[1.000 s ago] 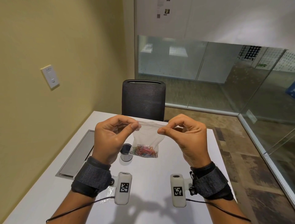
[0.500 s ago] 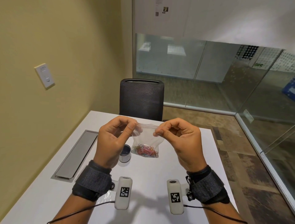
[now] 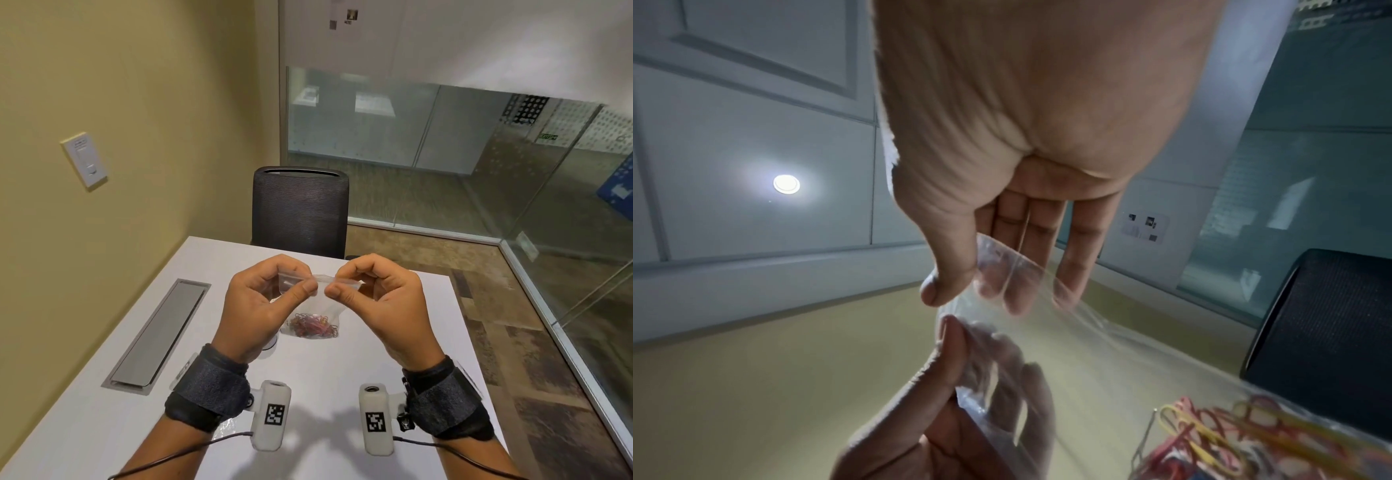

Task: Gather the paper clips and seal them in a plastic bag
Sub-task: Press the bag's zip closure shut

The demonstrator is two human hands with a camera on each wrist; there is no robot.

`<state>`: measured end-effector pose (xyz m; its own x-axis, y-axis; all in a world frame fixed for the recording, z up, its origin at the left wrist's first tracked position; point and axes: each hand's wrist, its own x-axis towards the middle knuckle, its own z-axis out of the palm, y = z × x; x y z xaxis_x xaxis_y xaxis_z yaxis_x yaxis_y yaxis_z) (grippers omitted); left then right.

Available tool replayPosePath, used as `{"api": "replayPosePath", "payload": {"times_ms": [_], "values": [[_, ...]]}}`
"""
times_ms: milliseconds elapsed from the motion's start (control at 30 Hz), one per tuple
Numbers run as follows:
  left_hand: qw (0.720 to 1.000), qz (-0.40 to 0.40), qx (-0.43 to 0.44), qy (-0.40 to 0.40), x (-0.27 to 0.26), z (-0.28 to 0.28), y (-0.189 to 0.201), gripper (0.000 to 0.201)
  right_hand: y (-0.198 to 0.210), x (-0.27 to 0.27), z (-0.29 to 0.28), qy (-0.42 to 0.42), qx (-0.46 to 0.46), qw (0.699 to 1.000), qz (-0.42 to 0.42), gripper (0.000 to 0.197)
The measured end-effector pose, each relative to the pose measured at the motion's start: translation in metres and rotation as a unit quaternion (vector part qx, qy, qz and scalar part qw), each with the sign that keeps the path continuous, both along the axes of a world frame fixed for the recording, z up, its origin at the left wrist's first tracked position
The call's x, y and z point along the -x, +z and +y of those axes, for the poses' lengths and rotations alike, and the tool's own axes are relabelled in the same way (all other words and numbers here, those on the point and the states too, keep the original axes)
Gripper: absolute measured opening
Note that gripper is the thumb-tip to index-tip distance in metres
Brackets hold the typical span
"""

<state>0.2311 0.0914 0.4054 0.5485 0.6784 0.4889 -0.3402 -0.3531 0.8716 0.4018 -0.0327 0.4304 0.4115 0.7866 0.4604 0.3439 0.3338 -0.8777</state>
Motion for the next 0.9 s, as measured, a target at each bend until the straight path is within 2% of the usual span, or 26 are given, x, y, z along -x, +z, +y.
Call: {"api": "replayPosePath", "payload": {"times_ms": [267, 500, 700, 900], "values": [[1.000, 0.014, 0.004, 0.012, -0.001, 0.002, -0.002, 0.017, -0.008, -0.001, 0.008, -0.006, 0.024, 1.000, -0.018, 0.010], [1.000, 0.012, 0.011, 0.026, -0.002, 0.009, -0.008, 0.010, -0.012, 0.001, 0.013, -0.015, 0.036, 0.998, -0.050, 0.008], [0.998, 0.010, 0.057, 0.023, -0.002, 0.014, -0.013, 0.011, -0.015, -0.002, 0.018, -0.014, 0.016, 0.999, 0.023, 0.011], [0.997, 0.027, 0.073, -0.003, -0.002, 0.023, -0.022, 0.022, -0.023, -0.009, 0.021, -0.035, 0.011, 0.998, 0.042, 0.011]]}}
